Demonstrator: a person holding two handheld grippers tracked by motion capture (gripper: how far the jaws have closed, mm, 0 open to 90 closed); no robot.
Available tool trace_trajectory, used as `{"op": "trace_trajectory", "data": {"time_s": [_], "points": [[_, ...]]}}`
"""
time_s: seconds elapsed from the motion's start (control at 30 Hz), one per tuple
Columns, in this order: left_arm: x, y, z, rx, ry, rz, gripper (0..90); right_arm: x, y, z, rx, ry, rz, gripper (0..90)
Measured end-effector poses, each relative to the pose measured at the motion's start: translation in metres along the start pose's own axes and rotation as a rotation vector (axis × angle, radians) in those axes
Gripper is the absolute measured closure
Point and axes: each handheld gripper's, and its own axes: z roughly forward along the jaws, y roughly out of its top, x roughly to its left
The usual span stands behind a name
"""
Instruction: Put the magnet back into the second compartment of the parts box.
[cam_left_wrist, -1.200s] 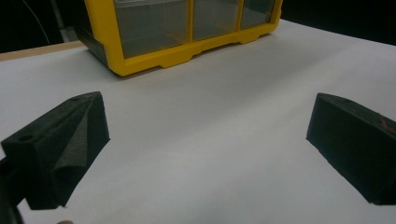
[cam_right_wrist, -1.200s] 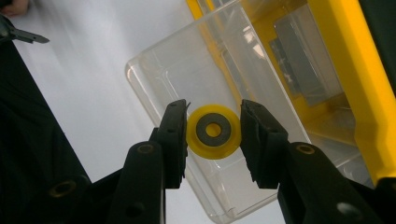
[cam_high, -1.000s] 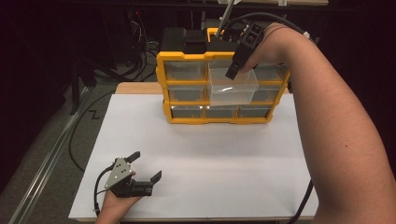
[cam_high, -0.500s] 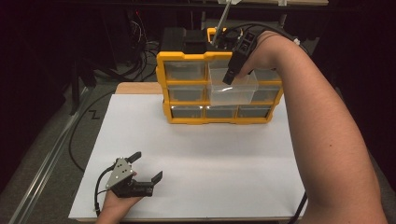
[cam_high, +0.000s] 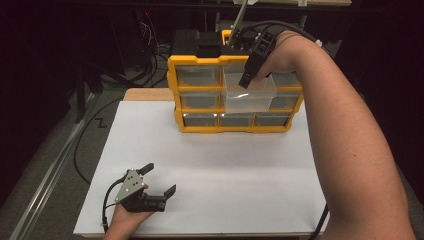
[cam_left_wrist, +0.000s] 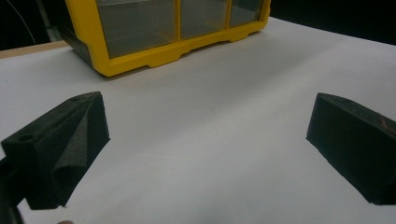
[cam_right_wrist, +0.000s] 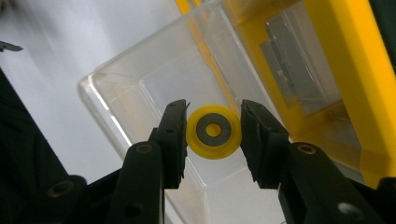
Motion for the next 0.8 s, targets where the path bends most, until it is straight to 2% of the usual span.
{"op": "trace_trajectory", "data": {"time_s": [0.03,0.07,0.1,0.13,0.17,0.2,0.8], "points": [[-0.001,0.0,0.0,0.002,-0.005,0.002,0.3,-0.001,0.0,0.002,0.005,-0.005,0.007,52.5],[-0.001,0.0,0.0,0.002,-0.005,0.002,0.3,-0.001,0.0,0.002,0.005,-0.005,0.007,52.5],[-0.001,0.0,0.0,-0.001,-0.006,0.003,0.3,-0.002,0.0,0.0,0.002,0.007,0.012,42.4],[-0.001,0.0,0.0,-0.002,-0.006,0.003,0.3,-0.002,0.0,0.0,0.002,0.007,0.012,42.4],[0.0,0.0,0.0,-0.003,-0.006,0.002,0.3,-0.001,0.0,-0.002,-0.003,0.001,0.016,36.6],[0.0,0.0,0.0,0.0,-0.006,0.002,0.3,-0.001,0.0,-0.007,-0.014,0.002,0.024,34.4],[0.0,0.0,0.001,0.011,0.004,0.005,0.3,0.009,-0.02,-0.026,-0.029,0.005,0.025,33.9]]}}
